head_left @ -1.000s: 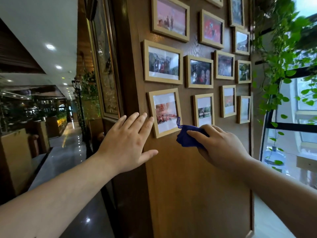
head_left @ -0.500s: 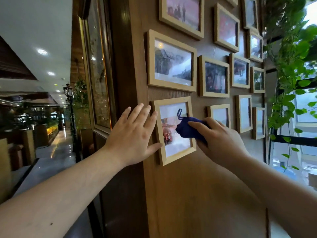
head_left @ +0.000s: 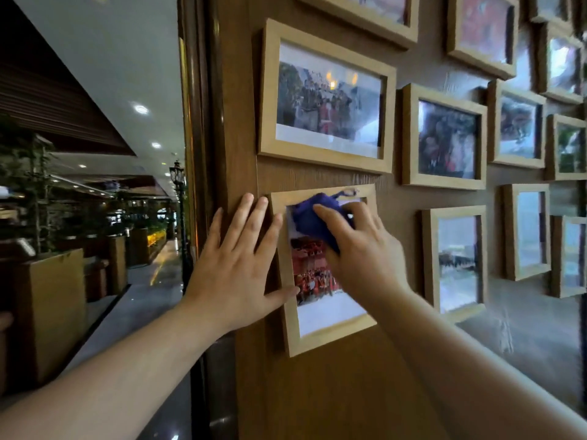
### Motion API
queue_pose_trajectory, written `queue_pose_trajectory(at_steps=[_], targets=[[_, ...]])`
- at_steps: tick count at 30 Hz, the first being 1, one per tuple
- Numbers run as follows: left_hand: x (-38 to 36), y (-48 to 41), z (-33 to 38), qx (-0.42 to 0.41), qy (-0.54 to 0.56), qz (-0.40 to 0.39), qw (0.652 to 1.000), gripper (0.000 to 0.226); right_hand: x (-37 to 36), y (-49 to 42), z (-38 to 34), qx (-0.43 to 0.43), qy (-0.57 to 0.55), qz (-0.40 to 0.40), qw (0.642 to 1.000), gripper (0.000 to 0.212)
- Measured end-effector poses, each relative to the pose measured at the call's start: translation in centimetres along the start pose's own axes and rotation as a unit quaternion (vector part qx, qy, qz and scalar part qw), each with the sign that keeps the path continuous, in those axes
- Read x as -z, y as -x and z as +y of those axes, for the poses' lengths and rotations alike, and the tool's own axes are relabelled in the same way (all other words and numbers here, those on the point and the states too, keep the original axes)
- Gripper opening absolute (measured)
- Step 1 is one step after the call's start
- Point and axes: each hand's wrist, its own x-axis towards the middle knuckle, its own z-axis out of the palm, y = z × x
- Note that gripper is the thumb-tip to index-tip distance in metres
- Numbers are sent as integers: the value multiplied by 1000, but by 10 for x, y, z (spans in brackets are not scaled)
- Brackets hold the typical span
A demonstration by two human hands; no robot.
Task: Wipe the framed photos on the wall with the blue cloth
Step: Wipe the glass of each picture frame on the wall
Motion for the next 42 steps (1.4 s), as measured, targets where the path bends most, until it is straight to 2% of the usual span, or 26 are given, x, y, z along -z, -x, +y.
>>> queue_pose_trajectory(at_steps=[4,8,12,15,21,23,31,38,42], targets=[[-8,-1,4,11,-17,12,1000,108,-22,8,-10,53,-10,-2,999,60],[-11,0,5,14,-27,13,999,110,-26,9,13,97,12,8,995,57],[-13,0,4,15,-26,13,999,112,-23,12,55,42,40,4,998,57],[-14,-1,4,10,-35,16,999,114,-25,19,62,-9,10,18,1000,51],[-13,-1,4,6,-36,22,999,114,-38,39,8,102,-49,12,994,52],[-13,0,4,4,-32,24,999,114,-38,41,9,108,-56,9,993,51],[-16,0,3,1,-41,31,999,115,-31,59,69,-12,-2,-16,1000,53],[-13,-1,3,-1,-45,21,999,115,-36,85,13,129,-66,-66,987,54],[-13,-1,3,-2,-45,20,999,115,-40,95,29,122,-54,-83,988,55]])
